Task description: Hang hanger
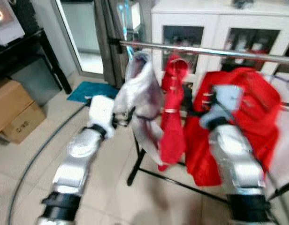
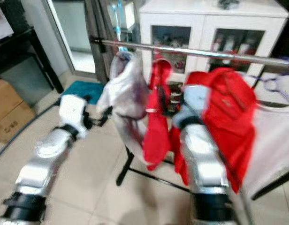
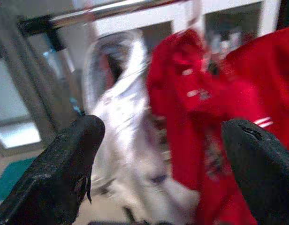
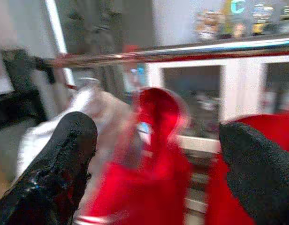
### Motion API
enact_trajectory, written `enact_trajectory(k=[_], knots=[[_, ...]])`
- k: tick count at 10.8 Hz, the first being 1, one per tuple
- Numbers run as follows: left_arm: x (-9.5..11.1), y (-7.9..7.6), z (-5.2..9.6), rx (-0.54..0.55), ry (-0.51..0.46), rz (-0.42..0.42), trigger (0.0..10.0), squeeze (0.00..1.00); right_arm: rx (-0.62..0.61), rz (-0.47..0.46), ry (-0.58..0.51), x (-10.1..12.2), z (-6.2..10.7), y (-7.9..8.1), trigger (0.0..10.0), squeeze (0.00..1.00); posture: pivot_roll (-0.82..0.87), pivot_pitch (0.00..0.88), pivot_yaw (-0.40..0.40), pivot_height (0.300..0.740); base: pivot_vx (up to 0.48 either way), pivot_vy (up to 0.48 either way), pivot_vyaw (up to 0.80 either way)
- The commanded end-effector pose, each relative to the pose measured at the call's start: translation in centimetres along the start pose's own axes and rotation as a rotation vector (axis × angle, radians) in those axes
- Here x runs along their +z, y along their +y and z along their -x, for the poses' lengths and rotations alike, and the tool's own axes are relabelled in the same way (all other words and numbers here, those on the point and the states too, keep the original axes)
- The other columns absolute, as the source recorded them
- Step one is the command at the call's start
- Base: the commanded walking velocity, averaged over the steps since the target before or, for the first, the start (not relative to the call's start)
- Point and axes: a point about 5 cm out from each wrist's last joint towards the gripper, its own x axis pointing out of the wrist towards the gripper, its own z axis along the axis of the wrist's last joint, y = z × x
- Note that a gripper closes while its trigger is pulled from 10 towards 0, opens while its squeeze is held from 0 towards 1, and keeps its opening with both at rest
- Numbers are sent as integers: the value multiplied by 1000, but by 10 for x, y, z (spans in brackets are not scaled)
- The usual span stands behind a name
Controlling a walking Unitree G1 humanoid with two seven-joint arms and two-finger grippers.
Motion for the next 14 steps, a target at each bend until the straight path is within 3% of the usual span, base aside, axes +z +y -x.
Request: enact_trajectory(k=[1, 4, 5, 8, 9, 10, 11, 14], knots=[[3, 8, -1, 16, -8, -22, 10000, 271, 20, -16, -5, 3, -1, 5, 10000, 1000, -109, 0, 92, 740, 0, -262, 0], [4, 8, -4, 15, -14, -24, 10000, 267, 44, -14, 7, 2, -4, 8, 10000, 1000, -105, 0, 88, 740, 0, -176, 0], [3, 9, -3, 12, -10, -14, 10000, 259, 65, 10, 22, 0, -8, 8, 10000, 929, -102, 0, 86, 740, 0, 0, 0], [0, 1, 4, -161, 18, -28, 10000, 259, -55, 105, 56, 7, -31, -19, 10000, 929, -100, 0, 86, 740, 0, 0, 0], [-5, 0, 9, -261, 75, -45, 10000, 271, -95, 161, 86, 8, -40, -32, 10000, 918, -101, 0, 89, 740, 0, 0, 0], [-9, 2, 13, -313, 136, -57, 10000, 275, -142, 182, 119, 7, -48, -44, 10000, 529, -101, 0, 92, 740, 0, 0, 0], [-7, 3, 16, -369, 154, -50, 10000, 275, -150, 207, 157, 5, -54, -52, 10000, 0, -99, 0, 94, 740, 0, 0, 0], [1, -10, 24, -549, 144, -15, 10000, 259, -175, 215, 226, 7, -72, -80, 10000, 0, -103, 0, 98, 740, 0, 0, 0]])
